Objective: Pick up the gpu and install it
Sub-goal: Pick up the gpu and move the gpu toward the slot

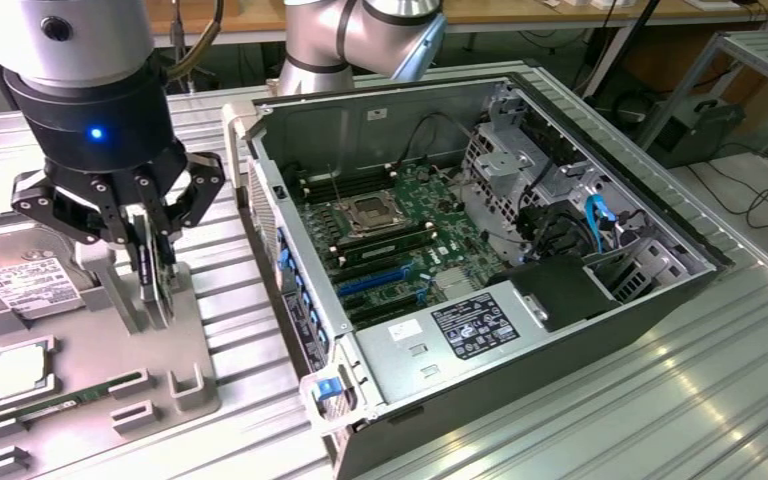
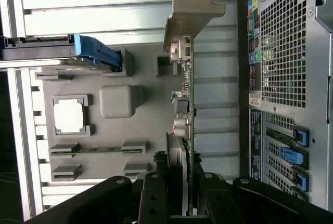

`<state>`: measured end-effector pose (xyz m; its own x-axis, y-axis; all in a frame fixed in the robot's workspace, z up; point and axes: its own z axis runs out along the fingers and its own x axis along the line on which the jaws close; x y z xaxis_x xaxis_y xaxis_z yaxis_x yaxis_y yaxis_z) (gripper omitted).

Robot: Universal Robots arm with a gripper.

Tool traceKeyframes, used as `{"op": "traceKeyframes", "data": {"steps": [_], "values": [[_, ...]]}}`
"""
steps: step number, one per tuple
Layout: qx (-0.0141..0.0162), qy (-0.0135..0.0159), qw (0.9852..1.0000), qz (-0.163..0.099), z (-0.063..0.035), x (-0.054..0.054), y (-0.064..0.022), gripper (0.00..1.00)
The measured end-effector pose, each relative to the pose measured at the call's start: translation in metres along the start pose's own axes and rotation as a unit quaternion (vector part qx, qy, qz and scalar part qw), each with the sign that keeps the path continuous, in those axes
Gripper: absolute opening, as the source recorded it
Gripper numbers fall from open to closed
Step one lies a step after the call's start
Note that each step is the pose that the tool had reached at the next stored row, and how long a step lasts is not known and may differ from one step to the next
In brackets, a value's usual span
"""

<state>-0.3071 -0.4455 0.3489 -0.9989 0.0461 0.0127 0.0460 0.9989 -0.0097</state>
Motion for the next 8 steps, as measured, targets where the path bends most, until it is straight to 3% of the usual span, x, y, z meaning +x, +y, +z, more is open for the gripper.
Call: {"op": "traceKeyframes", "data": {"steps": [8], "values": [[0.0001,0.0001,1.0000,0.000,-0.0094,0.0001,-0.0001,0.28]]}}
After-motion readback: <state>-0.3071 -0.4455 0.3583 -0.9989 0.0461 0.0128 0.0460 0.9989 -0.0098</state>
